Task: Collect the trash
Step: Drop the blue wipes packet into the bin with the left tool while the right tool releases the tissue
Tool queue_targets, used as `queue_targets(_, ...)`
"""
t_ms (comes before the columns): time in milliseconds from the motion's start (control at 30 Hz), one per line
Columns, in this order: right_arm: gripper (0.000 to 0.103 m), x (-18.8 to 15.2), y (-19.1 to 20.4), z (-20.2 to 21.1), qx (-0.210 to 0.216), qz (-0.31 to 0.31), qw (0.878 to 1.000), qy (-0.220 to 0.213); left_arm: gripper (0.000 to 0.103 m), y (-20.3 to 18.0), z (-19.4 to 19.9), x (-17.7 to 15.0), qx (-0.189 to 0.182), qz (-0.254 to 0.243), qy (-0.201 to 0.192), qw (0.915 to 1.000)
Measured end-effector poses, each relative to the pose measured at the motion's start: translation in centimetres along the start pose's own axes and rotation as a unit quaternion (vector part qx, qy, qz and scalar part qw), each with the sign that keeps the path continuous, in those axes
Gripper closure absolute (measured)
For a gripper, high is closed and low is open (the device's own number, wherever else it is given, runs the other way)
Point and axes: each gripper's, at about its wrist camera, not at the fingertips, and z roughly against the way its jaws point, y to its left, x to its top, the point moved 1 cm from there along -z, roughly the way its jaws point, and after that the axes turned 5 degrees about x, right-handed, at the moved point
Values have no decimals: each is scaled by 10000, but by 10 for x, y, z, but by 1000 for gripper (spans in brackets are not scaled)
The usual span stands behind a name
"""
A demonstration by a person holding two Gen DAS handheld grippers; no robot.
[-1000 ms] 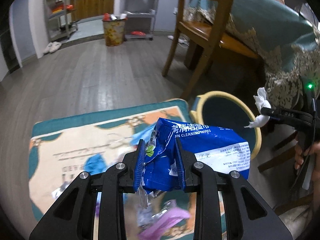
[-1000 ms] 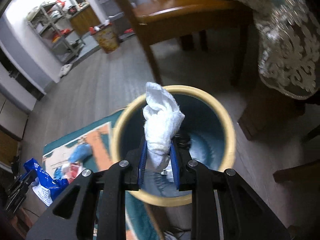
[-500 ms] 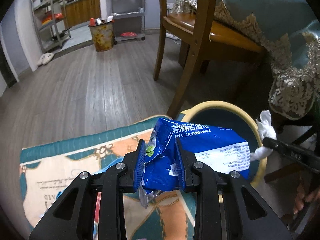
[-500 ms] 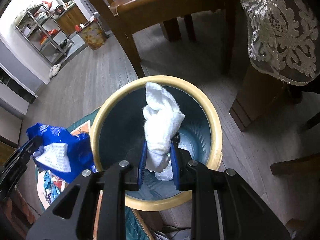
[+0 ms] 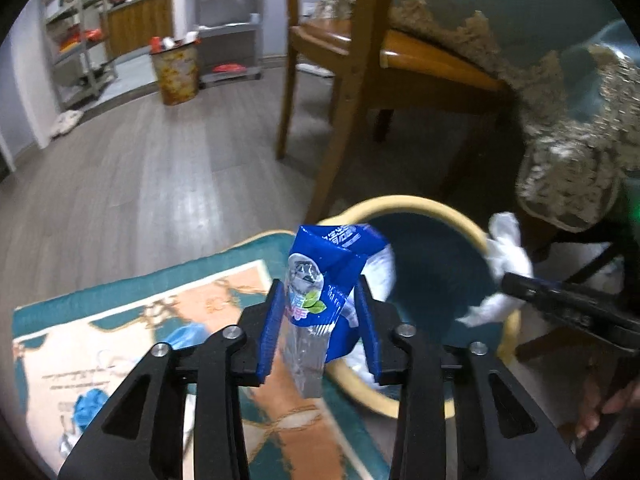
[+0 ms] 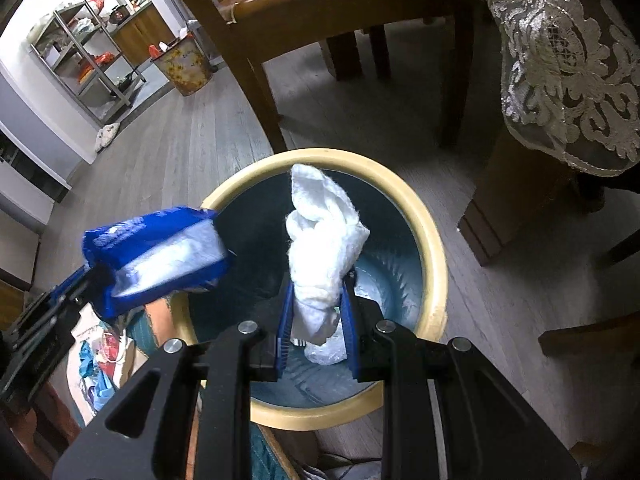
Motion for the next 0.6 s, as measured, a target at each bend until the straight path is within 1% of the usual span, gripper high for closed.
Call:
queue_targets(33,81,0,1,-1,37,-13,10000,26,63,-3,1,-1,-167,-52,18,9998)
queue_targets(133,80,-1,4,-5,-7,57,10000,80,52,-7,4,-6,-212,-127,43,9997)
queue_targets(167,79,-1,5,-6,-6,72,9999,106,50,-7,8,-7,-236,-150,11,9996)
queue_targets(267,79,-2,10,-8,-17,156,9997,164,50,-6,21,-11,-151,-298,-111,9994)
queue_targets(300,77,0,13,-8,-32,195,9997,168,50,-5,24,-11,-146,-322,-138,9993)
queue_targets(333,73,1,15,-8,-50,232,9996,165,50,-2,30,-12,-120,-339,-173,9992)
queue_targets(467,70,-1,24,-6,-71,324,9994,134,50,15,50,-16,-16,-330,-296,9990)
queue_targets(500,67,-2,27,-5,-72,352,9993,123,50,19,55,-16,13,-326,-332,9989)
queue_targets(533,59,-4,31,-3,-83,419,9990,105,50,25,64,-18,60,-325,-374,9988)
queue_targets(600,52,-5,41,1,-117,563,9983,43,50,36,77,-20,137,-308,-450,9984)
